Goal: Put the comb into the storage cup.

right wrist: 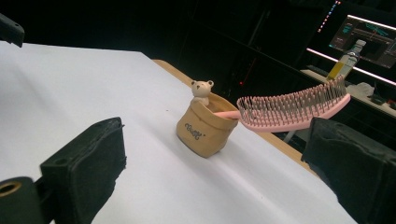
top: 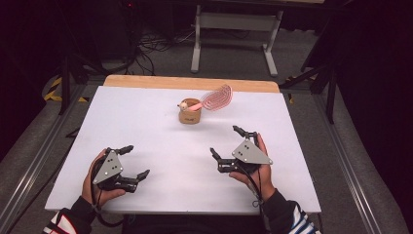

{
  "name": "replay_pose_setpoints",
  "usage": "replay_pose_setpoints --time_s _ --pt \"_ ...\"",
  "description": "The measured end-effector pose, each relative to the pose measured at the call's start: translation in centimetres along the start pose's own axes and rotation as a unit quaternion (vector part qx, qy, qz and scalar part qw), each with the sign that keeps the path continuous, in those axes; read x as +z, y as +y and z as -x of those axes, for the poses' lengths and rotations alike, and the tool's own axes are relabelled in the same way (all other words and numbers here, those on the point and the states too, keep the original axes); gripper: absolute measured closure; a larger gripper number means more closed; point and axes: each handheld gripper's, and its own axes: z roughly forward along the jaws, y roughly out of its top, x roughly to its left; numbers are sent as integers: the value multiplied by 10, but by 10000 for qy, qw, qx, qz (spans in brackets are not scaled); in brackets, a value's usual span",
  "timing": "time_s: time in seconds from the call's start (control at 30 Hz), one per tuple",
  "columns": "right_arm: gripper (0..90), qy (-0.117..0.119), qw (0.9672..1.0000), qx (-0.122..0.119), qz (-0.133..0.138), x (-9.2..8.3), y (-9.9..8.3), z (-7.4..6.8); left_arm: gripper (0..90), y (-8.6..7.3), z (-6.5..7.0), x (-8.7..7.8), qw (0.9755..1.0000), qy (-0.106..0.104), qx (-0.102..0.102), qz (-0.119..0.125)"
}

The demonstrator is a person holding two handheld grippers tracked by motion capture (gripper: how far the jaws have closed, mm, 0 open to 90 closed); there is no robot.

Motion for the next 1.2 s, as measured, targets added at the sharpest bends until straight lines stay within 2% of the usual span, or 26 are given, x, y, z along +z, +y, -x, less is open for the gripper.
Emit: replay_pose_setpoints --time_s 0.37,0.47,0.87,1.2 --pt "59 68 10000 -69 -16 -6 -7 -4 77 0 1 0 10000 -8 0 4" --pt "59 199 9998 -68 -22 -8 -11 -5 77 0 1 0 10000 -5 2 3" --pt "60 130 9997 -103 -185 -16 -26 -7 77 0 2 1 10000 -29 28 -12" --pt "59 14 9991 -118 -398 -21 -39 -2 77 0 3 1 10000 -24 54 -15"
